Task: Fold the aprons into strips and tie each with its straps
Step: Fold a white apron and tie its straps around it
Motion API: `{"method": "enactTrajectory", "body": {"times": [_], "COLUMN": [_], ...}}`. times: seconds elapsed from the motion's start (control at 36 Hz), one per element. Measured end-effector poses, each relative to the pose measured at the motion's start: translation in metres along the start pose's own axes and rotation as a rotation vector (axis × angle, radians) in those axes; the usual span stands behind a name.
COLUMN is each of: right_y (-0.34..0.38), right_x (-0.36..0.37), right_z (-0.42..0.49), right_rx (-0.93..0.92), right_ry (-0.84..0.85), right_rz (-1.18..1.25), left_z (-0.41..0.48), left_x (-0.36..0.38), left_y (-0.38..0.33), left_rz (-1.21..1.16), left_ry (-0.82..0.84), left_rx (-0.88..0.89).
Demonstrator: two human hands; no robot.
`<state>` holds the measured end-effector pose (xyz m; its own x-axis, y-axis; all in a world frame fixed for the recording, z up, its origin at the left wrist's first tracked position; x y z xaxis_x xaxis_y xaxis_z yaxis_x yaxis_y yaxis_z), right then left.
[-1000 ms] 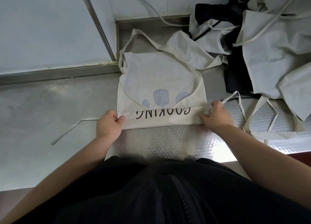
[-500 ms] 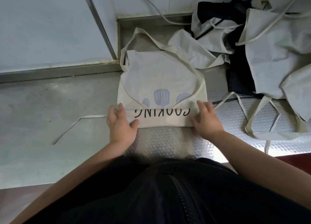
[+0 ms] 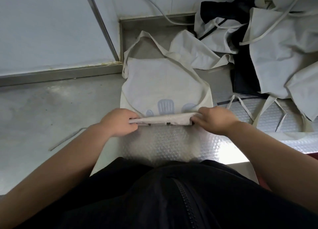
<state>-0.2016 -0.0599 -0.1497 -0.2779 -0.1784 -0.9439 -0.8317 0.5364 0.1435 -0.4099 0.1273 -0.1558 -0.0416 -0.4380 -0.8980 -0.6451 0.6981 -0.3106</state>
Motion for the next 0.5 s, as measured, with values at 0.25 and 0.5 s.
{"method": "enactTrajectory", "body": {"times": [0.25,0.5], "right_y": [-0.018,0.015], "right_x": [0.007,0.028], "right_z": [0.003,-0.009], "right_rx": [0.145,-0.085], "right_ry": [-0.033,-0.009], "right_rz": [0.02,-0.066], "left_z": [-0.001,-0.016], "left_x": [0.013,0.024], "left_y": [0.041,0.002], "left_rz": [-0.454,0.026], "left_ry": [-0.156,-0.35], "left_rx": [-0.404,0.211]}}
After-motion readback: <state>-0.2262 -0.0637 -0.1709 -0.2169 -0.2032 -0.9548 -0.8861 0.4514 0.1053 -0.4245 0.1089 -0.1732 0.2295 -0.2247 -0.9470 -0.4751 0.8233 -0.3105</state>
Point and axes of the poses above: each hand's wrist, its own z-axis towards the middle knuckle, its own x-axis out of the palm, y = z × x, the point moved 6 cm from there along z, towards the middle knuckle, and after that the axes turned 10 degrees about -y, right-handed, at the moved point
